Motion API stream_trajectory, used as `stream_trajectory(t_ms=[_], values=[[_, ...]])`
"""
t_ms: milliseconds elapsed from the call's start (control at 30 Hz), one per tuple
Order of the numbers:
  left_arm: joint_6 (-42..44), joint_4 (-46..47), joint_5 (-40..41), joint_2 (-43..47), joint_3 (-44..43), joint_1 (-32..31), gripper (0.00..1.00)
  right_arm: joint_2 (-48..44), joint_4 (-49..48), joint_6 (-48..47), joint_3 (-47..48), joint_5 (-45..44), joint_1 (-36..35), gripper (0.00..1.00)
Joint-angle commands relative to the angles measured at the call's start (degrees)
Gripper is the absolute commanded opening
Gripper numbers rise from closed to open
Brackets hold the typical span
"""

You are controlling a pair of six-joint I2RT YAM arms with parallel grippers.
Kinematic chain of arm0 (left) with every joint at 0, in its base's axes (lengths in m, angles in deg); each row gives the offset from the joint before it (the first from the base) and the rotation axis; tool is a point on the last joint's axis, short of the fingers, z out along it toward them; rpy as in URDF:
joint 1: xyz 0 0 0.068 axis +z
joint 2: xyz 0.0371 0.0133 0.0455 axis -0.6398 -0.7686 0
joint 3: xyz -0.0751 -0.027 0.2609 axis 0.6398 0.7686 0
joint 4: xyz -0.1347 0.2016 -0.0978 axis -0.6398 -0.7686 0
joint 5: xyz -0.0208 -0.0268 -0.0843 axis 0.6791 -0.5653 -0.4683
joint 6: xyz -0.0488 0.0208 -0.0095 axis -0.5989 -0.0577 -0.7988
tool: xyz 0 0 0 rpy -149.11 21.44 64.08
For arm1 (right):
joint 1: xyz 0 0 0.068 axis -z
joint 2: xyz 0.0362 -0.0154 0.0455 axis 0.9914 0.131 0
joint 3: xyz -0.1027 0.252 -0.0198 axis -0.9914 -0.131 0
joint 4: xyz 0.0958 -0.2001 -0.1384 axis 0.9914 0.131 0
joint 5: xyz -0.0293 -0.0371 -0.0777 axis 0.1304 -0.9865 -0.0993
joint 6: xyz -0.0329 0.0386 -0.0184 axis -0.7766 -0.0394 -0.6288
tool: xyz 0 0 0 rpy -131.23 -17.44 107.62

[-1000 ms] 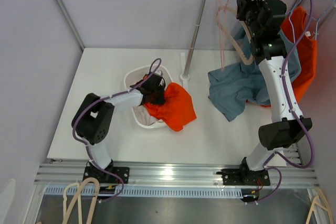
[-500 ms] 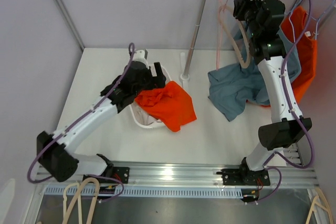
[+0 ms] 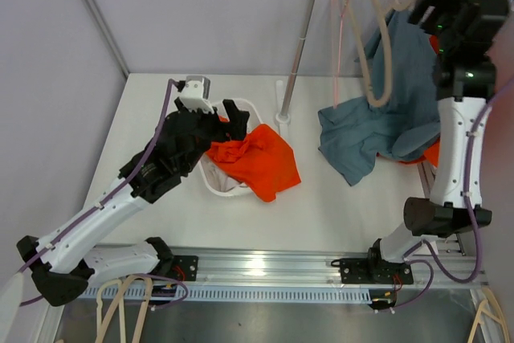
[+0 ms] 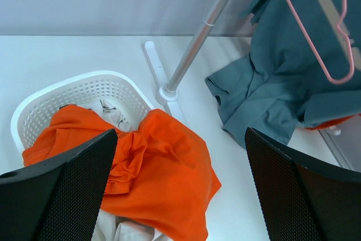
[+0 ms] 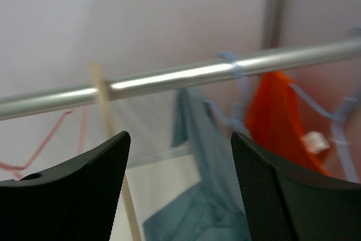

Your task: Remove the t-shirt from the hanger

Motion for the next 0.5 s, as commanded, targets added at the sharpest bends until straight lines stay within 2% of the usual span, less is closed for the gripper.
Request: stream_trajectory(t_ms=[0,100,233,367,467], values=[[2.9,5.3,0.7,3.2,3.9,-2.0,0.99,-5.8,11.3,1.0,3.9,4.9,7.0,0.77],[3.3,5.4,1.4,4.1,5.7,-3.4,1.00,-5.5,15.5,1.0,6.3,3.8,11.9,0.77],[3.2,5.0,2.3,5.3,8.0,-4.6,1.00,-3.2,20.4,3.7,8.6,15.0,19.2,0.75],[3.2,6.2,2.1,5.6,9.5,-4.8,0.99,-3.3,19.6,3.1,5.3,17.2,19.4,0.76],[3.1,5.9,1.4,5.2,9.5,-4.9,1.00,-2.8,19.1,1.9,4.0,14.6,19.5,0.77]])
